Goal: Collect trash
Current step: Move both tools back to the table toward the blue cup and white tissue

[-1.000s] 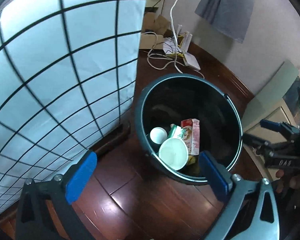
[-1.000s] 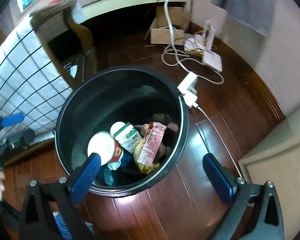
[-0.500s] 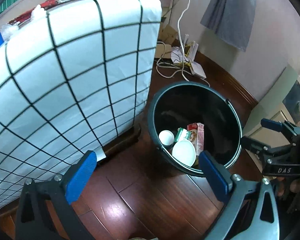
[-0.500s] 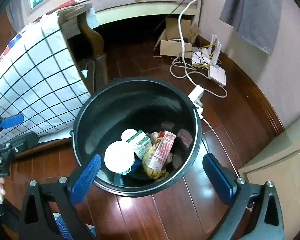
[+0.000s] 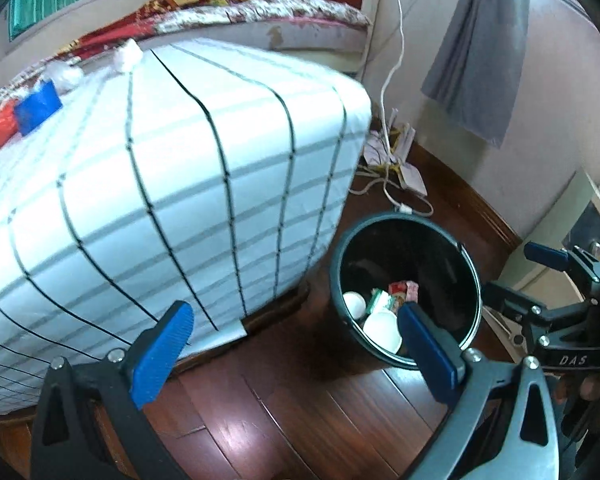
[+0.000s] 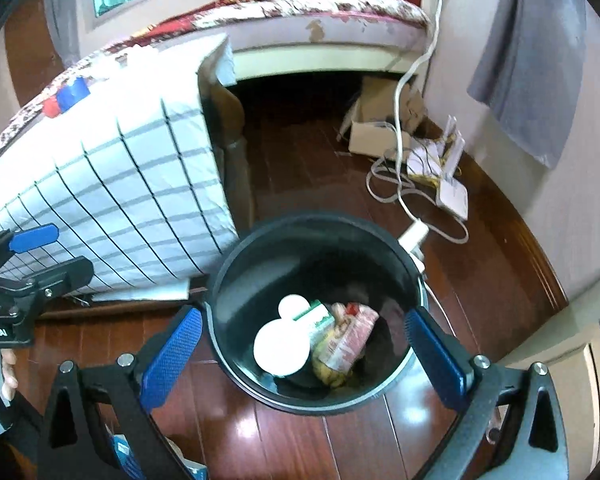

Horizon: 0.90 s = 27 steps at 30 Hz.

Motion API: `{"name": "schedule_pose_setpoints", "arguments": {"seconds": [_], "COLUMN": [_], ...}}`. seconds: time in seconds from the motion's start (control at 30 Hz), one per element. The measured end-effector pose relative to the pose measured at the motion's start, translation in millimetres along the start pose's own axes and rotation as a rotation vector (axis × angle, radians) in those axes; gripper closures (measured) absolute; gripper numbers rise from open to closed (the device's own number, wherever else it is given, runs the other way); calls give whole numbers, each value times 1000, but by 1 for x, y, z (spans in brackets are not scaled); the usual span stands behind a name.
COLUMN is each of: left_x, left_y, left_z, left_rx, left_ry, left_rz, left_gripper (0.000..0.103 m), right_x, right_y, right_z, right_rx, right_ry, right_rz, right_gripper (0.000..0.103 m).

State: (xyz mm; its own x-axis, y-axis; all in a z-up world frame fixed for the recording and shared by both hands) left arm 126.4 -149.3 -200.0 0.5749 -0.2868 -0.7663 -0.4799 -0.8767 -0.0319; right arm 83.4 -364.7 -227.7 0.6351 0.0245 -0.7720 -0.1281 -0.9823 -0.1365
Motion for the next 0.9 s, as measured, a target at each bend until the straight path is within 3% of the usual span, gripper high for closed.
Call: {"name": "schedule_pose_setpoints", "arguments": {"seconds": [0.53, 0.7, 0.9], "left_x": [-51, -70, -76], "left_y": [-68, -115, -198], "left_z": [-28, -36, -41], "left_rx": [-72, -103, -193], "left_ry": [107, 142, 146], "left_rz": [-92, -164, -247], "left_gripper": [1, 1, 2], "right_x": [-35, -41, -29], "right_y": [-78, -117, -173], "right_z": [-61, -92, -129], "right_rx": [-101, -136, -182], "right_ry": [117, 155, 160], "right_rz": [-56, -116, -172], "right_gripper": [0, 0, 0]}}
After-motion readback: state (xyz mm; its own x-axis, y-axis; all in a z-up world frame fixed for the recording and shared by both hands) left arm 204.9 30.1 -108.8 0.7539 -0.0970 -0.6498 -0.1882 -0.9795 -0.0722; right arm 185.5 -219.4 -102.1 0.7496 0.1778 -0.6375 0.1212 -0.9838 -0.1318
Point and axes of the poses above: each gripper's, at about its wrist camera, not at the fingertips, and x roughly the way its jaws point, y to its right, z to its underside, the point moved 8 cm from there along x, roughly the way its jaws point, and after that the axes turned 11 degrees about x, right-handed, at the moved point
